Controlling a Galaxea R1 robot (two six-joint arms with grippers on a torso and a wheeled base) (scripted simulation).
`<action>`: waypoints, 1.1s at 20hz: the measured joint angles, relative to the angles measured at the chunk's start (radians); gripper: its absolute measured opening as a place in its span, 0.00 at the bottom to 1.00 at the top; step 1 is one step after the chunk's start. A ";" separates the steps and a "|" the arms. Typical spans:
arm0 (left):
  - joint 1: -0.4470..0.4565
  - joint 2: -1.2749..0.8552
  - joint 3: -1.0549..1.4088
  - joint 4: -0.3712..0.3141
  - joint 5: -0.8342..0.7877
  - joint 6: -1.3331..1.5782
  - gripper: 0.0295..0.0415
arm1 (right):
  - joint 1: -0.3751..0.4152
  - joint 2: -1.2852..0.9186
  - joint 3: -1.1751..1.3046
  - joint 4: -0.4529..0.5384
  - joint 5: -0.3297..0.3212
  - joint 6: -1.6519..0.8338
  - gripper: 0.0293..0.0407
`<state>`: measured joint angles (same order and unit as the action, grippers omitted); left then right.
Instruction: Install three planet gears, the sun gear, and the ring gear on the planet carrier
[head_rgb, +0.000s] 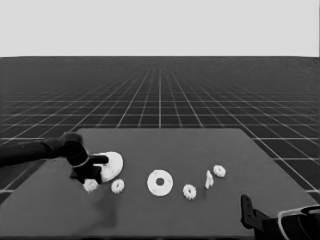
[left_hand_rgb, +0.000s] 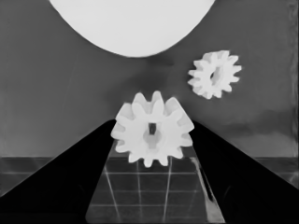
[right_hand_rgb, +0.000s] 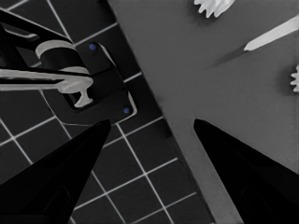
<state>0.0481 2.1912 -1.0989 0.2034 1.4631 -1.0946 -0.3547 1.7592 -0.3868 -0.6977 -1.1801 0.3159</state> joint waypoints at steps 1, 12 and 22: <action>-0.013 -0.001 0.003 -0.011 0.006 -0.001 0.14 | 0.000 0.000 0.000 0.000 0.000 0.000 0.81; -0.036 0.712 -0.244 -0.012 0.106 -0.460 0.14 | 0.000 0.000 0.000 0.000 0.000 0.000 0.81; 0.129 0.765 -0.384 0.150 0.074 -0.380 0.14 | 0.000 0.000 0.000 0.000 0.000 0.000 0.81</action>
<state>0.1769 2.9564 -1.4834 0.3531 1.5375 -1.4745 -0.3547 1.7592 -0.3868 -0.6977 -1.1801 0.3159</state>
